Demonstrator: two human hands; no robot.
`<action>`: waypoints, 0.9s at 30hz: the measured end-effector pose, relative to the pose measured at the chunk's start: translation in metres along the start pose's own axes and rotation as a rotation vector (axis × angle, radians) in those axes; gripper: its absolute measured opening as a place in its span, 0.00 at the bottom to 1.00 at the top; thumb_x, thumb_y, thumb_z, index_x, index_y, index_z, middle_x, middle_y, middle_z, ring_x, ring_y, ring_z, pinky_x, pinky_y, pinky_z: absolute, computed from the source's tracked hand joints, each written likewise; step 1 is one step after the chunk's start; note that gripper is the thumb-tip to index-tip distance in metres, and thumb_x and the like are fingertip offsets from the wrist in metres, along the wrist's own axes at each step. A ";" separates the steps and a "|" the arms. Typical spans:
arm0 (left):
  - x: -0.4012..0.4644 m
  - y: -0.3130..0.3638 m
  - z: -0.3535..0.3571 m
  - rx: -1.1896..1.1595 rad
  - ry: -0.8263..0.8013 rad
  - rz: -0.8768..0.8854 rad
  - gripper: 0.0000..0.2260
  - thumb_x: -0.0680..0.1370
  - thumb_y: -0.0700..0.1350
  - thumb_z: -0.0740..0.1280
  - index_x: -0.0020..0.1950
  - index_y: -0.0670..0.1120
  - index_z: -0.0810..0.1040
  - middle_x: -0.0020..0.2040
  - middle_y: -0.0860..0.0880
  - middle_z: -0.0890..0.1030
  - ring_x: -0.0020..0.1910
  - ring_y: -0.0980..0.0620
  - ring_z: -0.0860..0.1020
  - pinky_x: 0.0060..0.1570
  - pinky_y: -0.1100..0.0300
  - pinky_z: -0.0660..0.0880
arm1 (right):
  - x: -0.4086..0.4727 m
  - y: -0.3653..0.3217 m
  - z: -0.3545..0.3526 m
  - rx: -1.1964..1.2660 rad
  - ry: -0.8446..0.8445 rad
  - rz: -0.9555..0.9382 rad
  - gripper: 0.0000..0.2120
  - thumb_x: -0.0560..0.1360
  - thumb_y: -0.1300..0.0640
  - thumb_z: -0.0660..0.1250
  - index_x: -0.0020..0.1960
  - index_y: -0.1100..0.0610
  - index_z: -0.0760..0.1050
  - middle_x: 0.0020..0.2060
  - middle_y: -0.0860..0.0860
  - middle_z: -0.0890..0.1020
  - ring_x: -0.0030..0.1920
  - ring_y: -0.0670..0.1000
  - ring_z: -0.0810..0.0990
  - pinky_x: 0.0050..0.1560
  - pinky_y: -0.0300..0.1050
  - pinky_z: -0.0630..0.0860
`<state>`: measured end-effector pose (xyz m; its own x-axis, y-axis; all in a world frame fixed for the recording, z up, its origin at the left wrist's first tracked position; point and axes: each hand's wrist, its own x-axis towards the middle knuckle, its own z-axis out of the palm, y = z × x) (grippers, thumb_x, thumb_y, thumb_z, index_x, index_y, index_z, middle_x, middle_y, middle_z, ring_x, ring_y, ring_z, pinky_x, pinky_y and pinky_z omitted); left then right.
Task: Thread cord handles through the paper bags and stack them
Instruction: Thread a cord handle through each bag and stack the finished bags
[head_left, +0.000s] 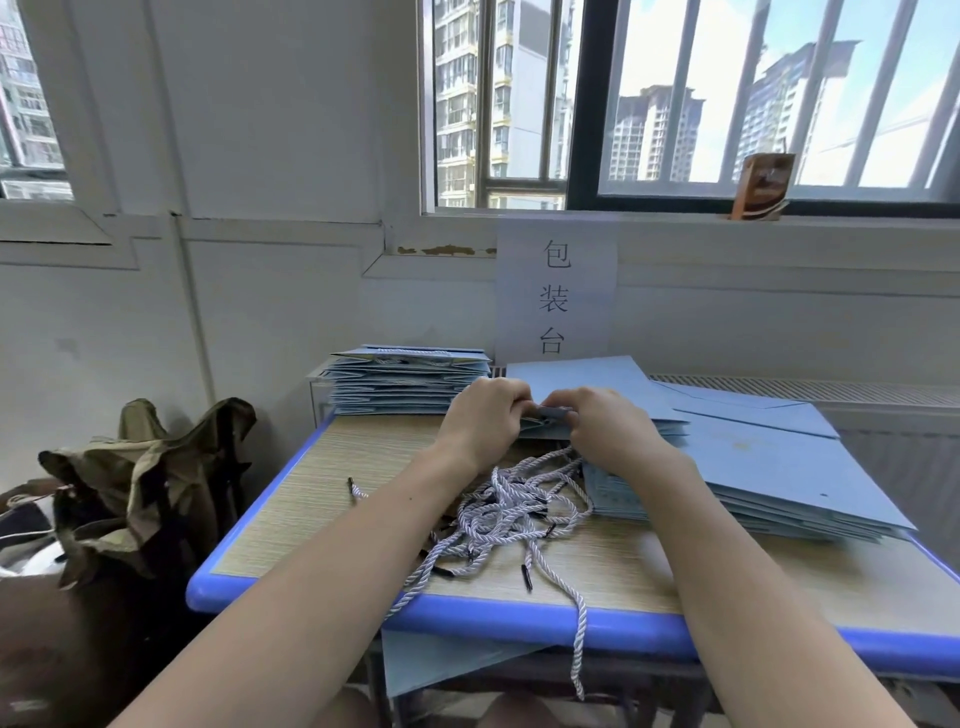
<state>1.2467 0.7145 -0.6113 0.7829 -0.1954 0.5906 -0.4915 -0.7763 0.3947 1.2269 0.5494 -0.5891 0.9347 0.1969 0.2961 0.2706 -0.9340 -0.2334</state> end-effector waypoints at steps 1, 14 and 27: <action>0.000 0.000 0.000 -0.007 0.014 0.002 0.07 0.79 0.42 0.65 0.46 0.45 0.83 0.41 0.46 0.84 0.42 0.43 0.80 0.45 0.48 0.77 | -0.001 0.000 0.000 0.002 0.011 -0.001 0.23 0.80 0.64 0.59 0.67 0.41 0.75 0.59 0.52 0.80 0.59 0.55 0.74 0.46 0.46 0.68; -0.001 0.003 -0.002 -0.088 0.102 0.048 0.03 0.77 0.43 0.69 0.44 0.46 0.82 0.39 0.50 0.83 0.40 0.49 0.78 0.44 0.48 0.77 | -0.007 -0.003 -0.005 0.014 0.107 0.014 0.24 0.77 0.65 0.61 0.65 0.41 0.74 0.58 0.50 0.81 0.59 0.54 0.75 0.46 0.45 0.65; -0.006 0.015 -0.006 0.020 0.184 0.085 0.03 0.74 0.43 0.71 0.47 0.46 0.80 0.45 0.51 0.67 0.39 0.48 0.72 0.38 0.49 0.77 | -0.007 -0.007 -0.005 0.230 0.264 0.048 0.19 0.78 0.63 0.62 0.62 0.45 0.79 0.55 0.52 0.84 0.57 0.59 0.78 0.51 0.51 0.75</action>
<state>1.2326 0.7075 -0.6046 0.6552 -0.1500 0.7405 -0.5440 -0.7738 0.3245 1.2172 0.5534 -0.5847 0.8638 0.0430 0.5019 0.3010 -0.8429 -0.4459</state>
